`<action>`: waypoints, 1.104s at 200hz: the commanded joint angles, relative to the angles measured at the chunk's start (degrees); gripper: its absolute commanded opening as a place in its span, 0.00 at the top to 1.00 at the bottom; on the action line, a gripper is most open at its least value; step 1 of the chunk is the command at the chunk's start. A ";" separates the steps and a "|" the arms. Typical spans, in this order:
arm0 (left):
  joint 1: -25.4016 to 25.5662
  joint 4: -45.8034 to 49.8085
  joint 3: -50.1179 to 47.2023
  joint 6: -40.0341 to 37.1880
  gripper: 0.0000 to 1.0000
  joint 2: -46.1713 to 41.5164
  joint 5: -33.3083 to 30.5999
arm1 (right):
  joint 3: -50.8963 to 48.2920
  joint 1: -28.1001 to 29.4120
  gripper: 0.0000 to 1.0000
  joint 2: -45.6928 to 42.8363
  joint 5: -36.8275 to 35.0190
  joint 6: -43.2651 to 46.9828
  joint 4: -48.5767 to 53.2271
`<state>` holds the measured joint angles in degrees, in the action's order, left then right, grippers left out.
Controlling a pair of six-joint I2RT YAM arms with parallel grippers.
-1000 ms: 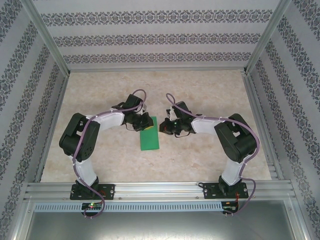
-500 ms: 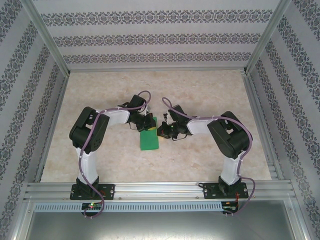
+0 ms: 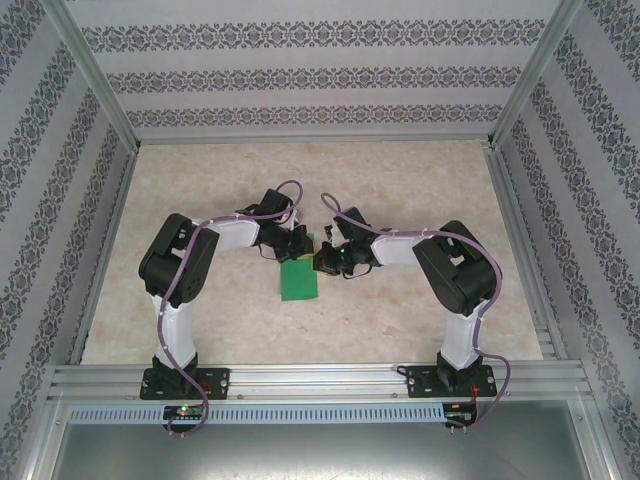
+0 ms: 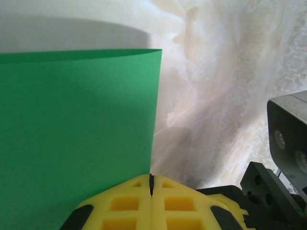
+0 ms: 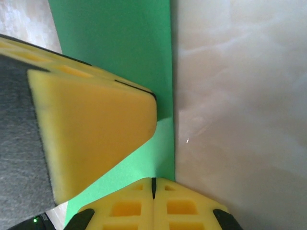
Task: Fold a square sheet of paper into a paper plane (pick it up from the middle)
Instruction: Fold the square sheet of paper in half at the center of the table.
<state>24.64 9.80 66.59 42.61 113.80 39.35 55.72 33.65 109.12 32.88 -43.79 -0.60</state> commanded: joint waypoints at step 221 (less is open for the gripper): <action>-0.48 5.82 -2.63 -0.94 1.00 2.88 -8.67 | -14.49 4.68 1.00 -11.62 2.63 10.49 10.39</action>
<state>24.64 9.98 66.11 42.44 114.37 38.37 44.27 37.78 99.48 35.86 -34.68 3.70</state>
